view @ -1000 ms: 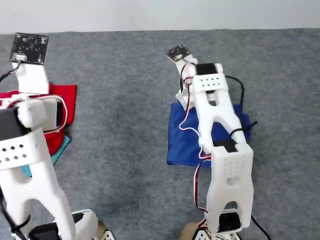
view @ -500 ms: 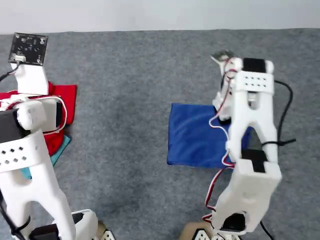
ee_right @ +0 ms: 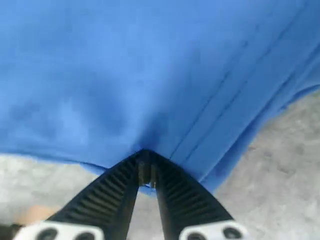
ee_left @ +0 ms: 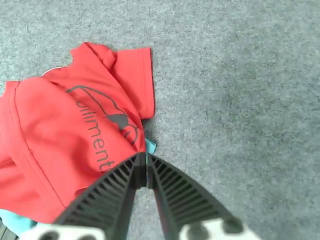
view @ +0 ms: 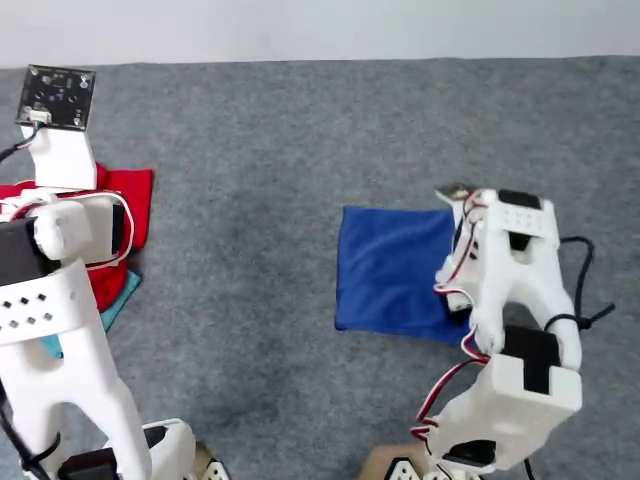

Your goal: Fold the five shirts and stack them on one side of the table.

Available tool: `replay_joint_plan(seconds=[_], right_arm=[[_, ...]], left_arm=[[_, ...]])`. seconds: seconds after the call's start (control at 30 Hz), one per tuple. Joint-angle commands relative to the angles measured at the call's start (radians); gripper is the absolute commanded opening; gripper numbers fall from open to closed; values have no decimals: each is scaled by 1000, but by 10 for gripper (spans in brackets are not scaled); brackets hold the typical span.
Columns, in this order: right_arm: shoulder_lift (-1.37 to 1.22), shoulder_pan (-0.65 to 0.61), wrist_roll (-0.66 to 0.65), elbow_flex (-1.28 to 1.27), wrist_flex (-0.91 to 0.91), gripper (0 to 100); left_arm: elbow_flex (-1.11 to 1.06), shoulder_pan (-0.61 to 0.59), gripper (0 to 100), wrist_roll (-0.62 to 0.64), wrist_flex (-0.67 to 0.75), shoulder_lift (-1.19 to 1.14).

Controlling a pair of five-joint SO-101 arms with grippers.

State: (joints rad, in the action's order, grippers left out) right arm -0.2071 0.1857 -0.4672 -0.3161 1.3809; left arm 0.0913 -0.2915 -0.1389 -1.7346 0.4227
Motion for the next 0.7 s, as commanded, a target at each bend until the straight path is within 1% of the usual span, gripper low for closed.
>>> replay_joint_plan(seconds=[0.0, 0.07, 0.23, 0.33, 0.47, 0.57, 0.67], right_arm=[[-13, 71, -49, -8, -67, 9], [-18, 88, -58, -2, -59, 9], [99, 71, -57, 51, 76, 9], [231, 10, -52, 54, 153, 9], [383, -130, -35, 49, 232, 9], [430, -219, 17, 3, 206, 9], [421, -234, 66, -69, 116, 9]], left_arm=[[-2, -6, 7, -9, -20, 29], [-2, -6, 7, -9, -20, 29], [-2, -6, 7, -9, -20, 29], [-2, -6, 7, -9, -20, 29], [-2, -6, 7, -9, -20, 29], [-2, -6, 7, -9, -20, 29], [-2, -6, 7, -9, -20, 31]])
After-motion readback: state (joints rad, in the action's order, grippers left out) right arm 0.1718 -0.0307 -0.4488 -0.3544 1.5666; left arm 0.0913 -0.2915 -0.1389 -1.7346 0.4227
